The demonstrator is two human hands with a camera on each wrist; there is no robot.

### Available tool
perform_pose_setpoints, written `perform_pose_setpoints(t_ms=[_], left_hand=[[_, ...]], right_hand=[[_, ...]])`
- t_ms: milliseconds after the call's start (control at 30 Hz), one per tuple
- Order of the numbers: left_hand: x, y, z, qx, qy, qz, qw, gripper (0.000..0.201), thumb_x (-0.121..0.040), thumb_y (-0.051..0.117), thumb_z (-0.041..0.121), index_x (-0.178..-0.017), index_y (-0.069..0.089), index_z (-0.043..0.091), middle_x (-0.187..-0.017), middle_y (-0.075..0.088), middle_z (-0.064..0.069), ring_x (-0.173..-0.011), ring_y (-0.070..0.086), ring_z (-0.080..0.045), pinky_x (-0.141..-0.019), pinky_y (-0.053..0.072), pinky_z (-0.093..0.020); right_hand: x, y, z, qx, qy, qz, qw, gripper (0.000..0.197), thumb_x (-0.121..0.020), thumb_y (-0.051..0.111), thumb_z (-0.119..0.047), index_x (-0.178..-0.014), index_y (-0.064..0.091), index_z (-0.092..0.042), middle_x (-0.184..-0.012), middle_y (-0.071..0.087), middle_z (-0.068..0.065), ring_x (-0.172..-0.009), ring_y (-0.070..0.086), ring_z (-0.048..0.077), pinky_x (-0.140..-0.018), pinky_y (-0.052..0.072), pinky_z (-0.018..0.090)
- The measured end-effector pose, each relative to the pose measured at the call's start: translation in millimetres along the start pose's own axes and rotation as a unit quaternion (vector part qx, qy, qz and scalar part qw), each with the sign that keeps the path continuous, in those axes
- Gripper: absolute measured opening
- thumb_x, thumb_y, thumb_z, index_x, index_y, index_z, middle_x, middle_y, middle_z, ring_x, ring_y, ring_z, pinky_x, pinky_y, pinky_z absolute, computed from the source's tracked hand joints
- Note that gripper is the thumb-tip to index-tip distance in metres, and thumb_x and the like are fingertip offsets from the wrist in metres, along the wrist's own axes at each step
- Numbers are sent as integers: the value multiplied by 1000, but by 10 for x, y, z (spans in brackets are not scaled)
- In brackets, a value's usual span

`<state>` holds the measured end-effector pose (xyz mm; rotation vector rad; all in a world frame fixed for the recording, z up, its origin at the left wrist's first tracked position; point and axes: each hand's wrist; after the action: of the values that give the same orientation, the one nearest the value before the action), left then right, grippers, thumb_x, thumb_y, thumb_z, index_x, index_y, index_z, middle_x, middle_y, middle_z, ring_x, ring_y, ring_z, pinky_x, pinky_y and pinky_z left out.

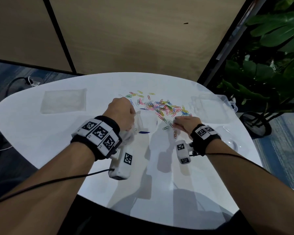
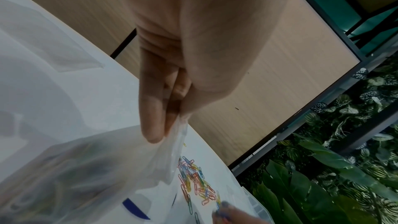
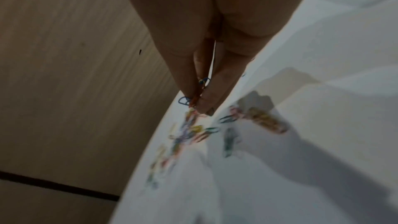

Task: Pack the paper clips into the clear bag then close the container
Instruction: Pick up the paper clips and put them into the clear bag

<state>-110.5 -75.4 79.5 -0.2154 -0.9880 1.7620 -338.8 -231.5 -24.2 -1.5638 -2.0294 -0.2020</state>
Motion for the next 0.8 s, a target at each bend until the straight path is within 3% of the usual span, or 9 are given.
perform_pose_setpoints(t_ms=[67,200,300,400,467,533,667,733,800], left_hand=[[-28,20,58,14,3,-3,1000,16,-95,58,3,-96,73,5,-69,73,-10,-62,76,-24,-69,65,-38],[-75,123,215,33,8,-19,999,14,-95,60,5,-97,73,8,-69,73,-11,-63,76,-26,-71,65,-40],[-96,254,318,58,29,-22,998,12,-94,62,7,-97,74,8,-77,75,-14,-63,76,-28,-70,65,-42],[-118,354,359,71,51,-21,996,10,-92,66,7,-92,77,6,-79,75,-16,-69,76,-33,-73,64,-44],[-139,361,367,84,48,-20,995,10,-93,66,7,-90,76,7,-82,75,-17,-68,76,-34,-72,64,-45],[-150,319,351,102,38,-17,994,11,-95,64,7,-89,72,12,-81,75,-16,-66,76,-32,-69,65,-43],[-145,203,252,126,12,3,992,10,-95,65,8,-99,73,5,-75,73,-14,-62,75,-28,-67,65,-43],[-155,140,199,131,0,14,991,11,-95,65,7,-101,73,2,-72,72,-13,-58,72,-26,-66,65,-41],[-165,64,157,119,-3,26,993,12,-95,65,8,-99,74,2,-72,73,-12,-55,72,-22,-66,65,-39]], right_hand=[[176,133,-124,-136,17,-51,989,30,-87,67,0,-116,62,8,-105,68,18,-95,70,24,-77,59,26],[560,461,-335,-202,9,-143,969,26,-88,64,4,-113,62,10,-96,70,16,-87,70,21,-75,60,23],[663,640,-318,-77,-55,-117,989,8,-90,60,-1,-94,68,-1,-88,68,13,-88,68,27,-84,59,36],[661,682,-353,130,-150,-81,977,26,-88,56,-13,-68,67,-26,-75,68,5,-80,67,30,-80,59,45],[686,647,-445,228,-181,-111,950,29,-89,50,-6,-80,72,-24,-75,64,0,-75,60,24,-69,55,31],[710,587,-561,226,-192,-119,948,31,-90,47,4,-97,74,-9,-90,70,5,-78,68,20,-73,57,26],[527,392,-664,120,-219,-51,967,34,-88,44,6,-87,75,-8,-92,73,10,-77,74,24,-71,62,31],[244,226,-570,235,-218,44,946,29,-89,51,-2,-105,73,-14,-109,71,8,-95,69,23,-85,56,29],[-32,59,-366,391,-128,79,908,45,-92,56,-19,-137,51,-18,-138,52,13,-121,55,30,-102,46,37]])
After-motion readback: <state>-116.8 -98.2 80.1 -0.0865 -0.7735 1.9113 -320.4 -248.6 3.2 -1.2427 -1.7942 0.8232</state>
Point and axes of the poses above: each hand's wrist, its own x-axis away from the middle knuckle, its own y-axis out of the palm, z = x × y
